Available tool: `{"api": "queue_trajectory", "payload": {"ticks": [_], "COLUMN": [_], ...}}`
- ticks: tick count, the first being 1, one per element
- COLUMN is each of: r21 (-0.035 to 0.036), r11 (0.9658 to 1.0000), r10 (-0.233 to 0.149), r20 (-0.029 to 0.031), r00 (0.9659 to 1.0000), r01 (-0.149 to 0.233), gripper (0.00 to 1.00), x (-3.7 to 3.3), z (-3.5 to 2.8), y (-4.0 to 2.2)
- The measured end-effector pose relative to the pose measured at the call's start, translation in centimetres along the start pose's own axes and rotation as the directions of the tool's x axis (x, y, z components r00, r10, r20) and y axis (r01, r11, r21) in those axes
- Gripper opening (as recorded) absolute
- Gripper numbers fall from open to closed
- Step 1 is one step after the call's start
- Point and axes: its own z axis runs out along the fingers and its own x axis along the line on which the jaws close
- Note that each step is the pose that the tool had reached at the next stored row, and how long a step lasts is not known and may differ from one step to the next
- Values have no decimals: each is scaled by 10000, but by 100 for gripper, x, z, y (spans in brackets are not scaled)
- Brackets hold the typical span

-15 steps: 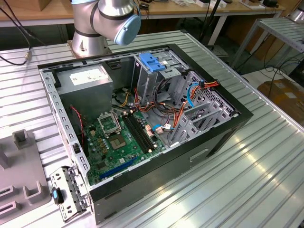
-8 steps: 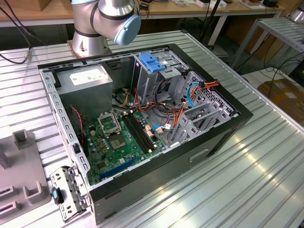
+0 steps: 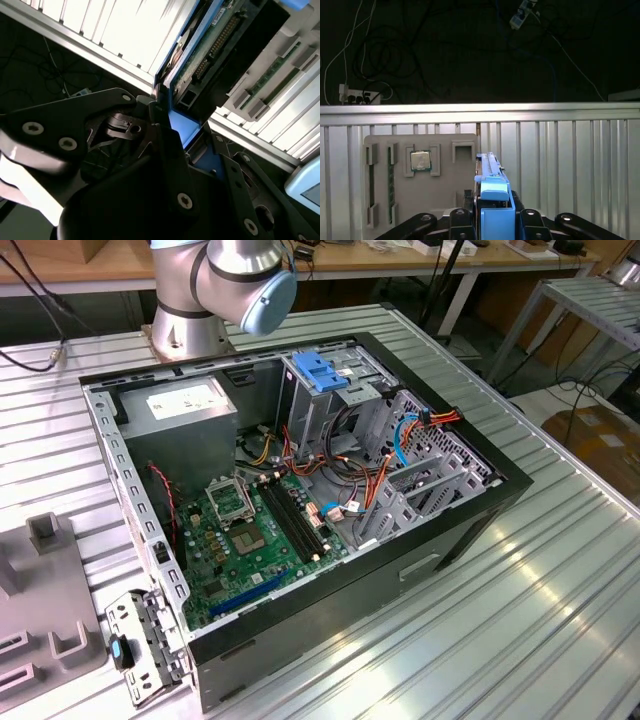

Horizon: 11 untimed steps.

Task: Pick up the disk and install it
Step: 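Pick up the disk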

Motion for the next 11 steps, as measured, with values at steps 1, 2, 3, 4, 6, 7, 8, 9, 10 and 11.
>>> {"api": "queue_trajectory", "payload": {"ticks": [1,2,3,4,6,7,8,9,10,11], "r21": [-3,-6,-8,-11,-15,-18,-19,-23,-24,-26], "r11": [10000,10000,10000,10000,10000,10000,10000,10000,10000,10000], "r10": [-1,-1,-1,-1,-1,-2,-2,-1,-2,-2], "r20": [26,51,72,99,146,168,192,212,234,256], "r00": [10000,10000,10000,10000,9999,9999,9998,9998,9997,9997], "r01": [1,1,1,1,1,2,2,2,2,2], "gripper": [37,37,37,37,37,37,37,37,37,37], "x": [-1,-2,-2,-3,-5,-6,-7,-7,-8,-9], "z": [-12,-24,-32,-43,-60,-68,-76,-85,-93,-101], "y": [0,0,0,0,1,1,1,1,1,1]}}
